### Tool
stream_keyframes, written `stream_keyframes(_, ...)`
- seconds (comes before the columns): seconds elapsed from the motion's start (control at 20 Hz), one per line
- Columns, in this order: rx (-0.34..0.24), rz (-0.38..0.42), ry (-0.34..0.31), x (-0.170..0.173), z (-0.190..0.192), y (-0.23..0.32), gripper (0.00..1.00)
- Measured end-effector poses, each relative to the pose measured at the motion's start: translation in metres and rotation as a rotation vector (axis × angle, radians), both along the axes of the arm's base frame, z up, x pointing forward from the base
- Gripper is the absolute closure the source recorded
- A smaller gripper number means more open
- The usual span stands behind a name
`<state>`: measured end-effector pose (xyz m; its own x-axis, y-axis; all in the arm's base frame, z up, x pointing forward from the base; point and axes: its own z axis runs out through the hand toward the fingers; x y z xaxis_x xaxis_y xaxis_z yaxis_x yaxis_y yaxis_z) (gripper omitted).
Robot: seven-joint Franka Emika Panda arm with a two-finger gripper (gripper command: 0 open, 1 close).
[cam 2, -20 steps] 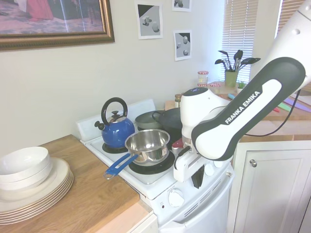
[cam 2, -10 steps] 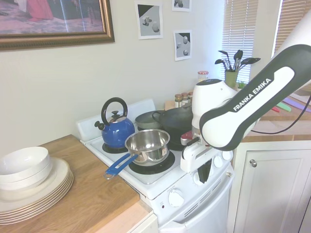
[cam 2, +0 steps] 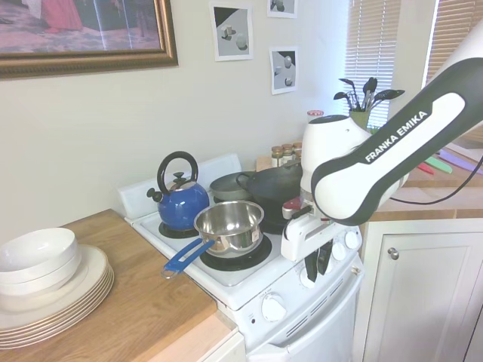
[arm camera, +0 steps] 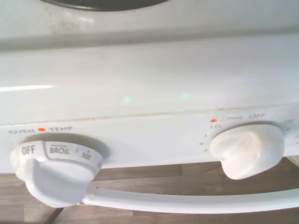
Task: Turn on the stove on the bottom left
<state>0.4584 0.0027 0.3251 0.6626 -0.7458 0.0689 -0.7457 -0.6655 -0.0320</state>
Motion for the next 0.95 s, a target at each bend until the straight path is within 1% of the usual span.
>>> stream_keyframes(0.6,0.008,-0.001,0.001,0.0013,0.0019,0.0016,0.00)
stream_keyframes(0.95,0.024,-0.007,-0.006,0.0022,0.0066,-0.0026,0.00)
